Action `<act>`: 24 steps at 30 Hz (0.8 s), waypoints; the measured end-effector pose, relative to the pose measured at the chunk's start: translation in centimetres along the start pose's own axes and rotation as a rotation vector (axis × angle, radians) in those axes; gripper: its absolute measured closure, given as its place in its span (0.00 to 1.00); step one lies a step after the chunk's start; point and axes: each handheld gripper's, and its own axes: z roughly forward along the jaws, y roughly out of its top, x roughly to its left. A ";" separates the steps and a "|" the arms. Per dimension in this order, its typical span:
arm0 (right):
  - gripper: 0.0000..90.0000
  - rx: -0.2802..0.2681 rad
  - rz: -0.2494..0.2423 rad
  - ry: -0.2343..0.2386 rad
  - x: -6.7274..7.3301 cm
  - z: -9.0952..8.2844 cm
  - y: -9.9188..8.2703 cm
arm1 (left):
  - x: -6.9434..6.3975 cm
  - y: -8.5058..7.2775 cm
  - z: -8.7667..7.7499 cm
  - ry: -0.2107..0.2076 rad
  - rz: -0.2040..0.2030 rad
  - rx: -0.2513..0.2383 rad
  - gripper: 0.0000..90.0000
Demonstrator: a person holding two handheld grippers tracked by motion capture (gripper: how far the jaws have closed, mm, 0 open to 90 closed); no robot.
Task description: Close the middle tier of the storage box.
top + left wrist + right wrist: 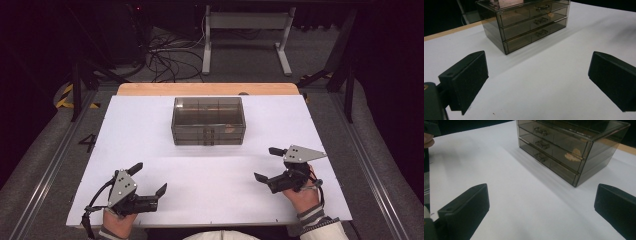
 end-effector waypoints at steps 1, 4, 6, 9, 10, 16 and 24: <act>0.00 -0.003 0.005 0.002 0.0 0.0 -0.3 | 0.0 0.0 0.0 0.000 0.000 0.000 0.04; 0.00 -0.010 0.027 0.017 -0.2 -0.1 -1.0 | 0.1 0.0 0.0 0.001 0.000 0.000 0.04; 0.00 -0.020 0.037 0.022 -0.3 -0.3 -1.4 | 0.0 0.0 0.0 0.001 -0.002 0.000 0.04; 0.00 -0.018 0.047 0.042 -0.5 -0.5 -1.9 | 0.0 0.0 0.0 0.001 -0.002 0.002 0.04; 0.00 -0.018 0.052 0.046 -0.6 -0.5 -2.1 | 0.0 0.0 0.0 0.002 0.000 0.002 0.04; 0.00 0.012 0.054 0.046 -0.7 -0.6 -3.5 | 0.0 0.0 0.1 0.004 0.010 0.002 0.04; 0.00 0.049 0.068 0.038 -0.5 -0.3 -4.7 | 0.1 -0.1 0.2 0.001 0.000 0.003 0.04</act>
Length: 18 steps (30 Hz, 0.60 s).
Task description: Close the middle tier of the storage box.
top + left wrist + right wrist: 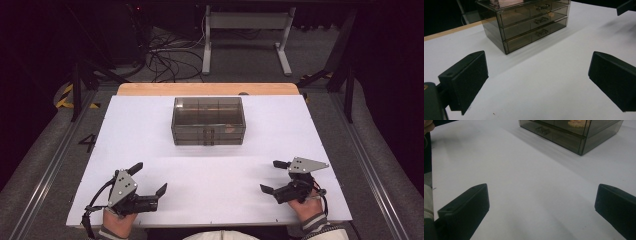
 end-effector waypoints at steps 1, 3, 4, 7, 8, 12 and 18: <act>0.00 -0.001 0.000 0.000 0.1 0.0 -0.1 | 0.0 0.0 0.0 0.001 0.004 0.002 0.04; 0.00 -0.003 -0.005 -0.002 0.1 0.0 -0.3 | 0.1 0.0 0.1 0.001 0.004 0.001 0.04; 0.00 -0.004 -0.004 -0.004 0.1 0.0 -0.3 | 0.0 0.0 0.1 0.000 -0.001 -0.001 0.04; 0.00 -0.028 0.005 -0.018 0.0 -0.1 -0.4 | 0.1 -0.1 0.1 0.001 0.005 0.002 0.04; 0.00 -0.036 0.010 -0.020 -0.1 -0.1 -0.4 | 0.1 -0.1 0.2 0.000 0.000 0.002 0.04; 0.01 -0.041 0.020 -0.021 -0.4 -0.1 -0.4 | 0.2 -0.1 0.3 -0.003 -0.001 0.006 0.04; 0.01 -0.043 -0.003 -0.019 -0.3 0.0 -0.3 | 0.2 -0.1 0.3 -0.001 0.008 0.004 0.04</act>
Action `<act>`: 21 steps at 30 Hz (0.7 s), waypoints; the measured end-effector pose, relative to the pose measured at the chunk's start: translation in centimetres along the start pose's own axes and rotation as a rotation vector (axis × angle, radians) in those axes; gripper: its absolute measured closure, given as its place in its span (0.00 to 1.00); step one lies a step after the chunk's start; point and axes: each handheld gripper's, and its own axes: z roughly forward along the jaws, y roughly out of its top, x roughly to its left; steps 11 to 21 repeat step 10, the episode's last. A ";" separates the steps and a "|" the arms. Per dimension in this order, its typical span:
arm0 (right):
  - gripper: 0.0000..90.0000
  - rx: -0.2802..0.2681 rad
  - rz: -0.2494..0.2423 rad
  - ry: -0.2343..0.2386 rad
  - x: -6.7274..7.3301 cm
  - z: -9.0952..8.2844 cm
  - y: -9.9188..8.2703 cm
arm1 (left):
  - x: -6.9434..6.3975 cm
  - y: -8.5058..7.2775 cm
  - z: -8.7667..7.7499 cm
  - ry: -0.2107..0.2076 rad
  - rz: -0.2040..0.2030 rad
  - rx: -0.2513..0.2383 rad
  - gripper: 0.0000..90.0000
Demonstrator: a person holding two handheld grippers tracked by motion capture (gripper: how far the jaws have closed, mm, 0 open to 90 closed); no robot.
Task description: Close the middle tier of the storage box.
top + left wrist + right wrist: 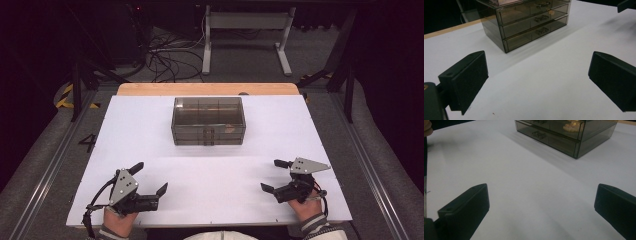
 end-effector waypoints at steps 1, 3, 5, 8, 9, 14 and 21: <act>0.01 -0.001 -0.002 -0.002 0.0 0.0 0.0 | 0.0 0.0 0.0 0.000 -0.001 0.000 0.04; 0.01 -0.005 -0.003 -0.004 0.0 0.0 0.0 | 0.0 -0.1 0.0 -0.003 -0.009 0.003 0.04; 0.01 -0.012 -0.005 -0.005 0.0 0.0 0.0 | 0.0 0.0 0.0 0.006 0.004 0.002 0.04; 0.01 -0.009 -0.007 0.001 0.0 0.1 0.1 | -0.2 -0.1 0.1 0.014 0.016 0.001 0.04; 0.01 -0.005 -0.006 0.001 0.1 0.1 0.1 | -0.2 -0.1 0.1 0.013 0.017 0.000 0.04; 0.01 0.000 -0.010 -0.002 0.1 0.2 0.1 | -0.2 -0.1 0.1 0.015 0.021 -0.001 0.04; 0.01 0.000 -0.010 -0.002 0.1 0.2 0.1 | -0.2 -0.1 0.1 0.015 0.021 -0.001 0.04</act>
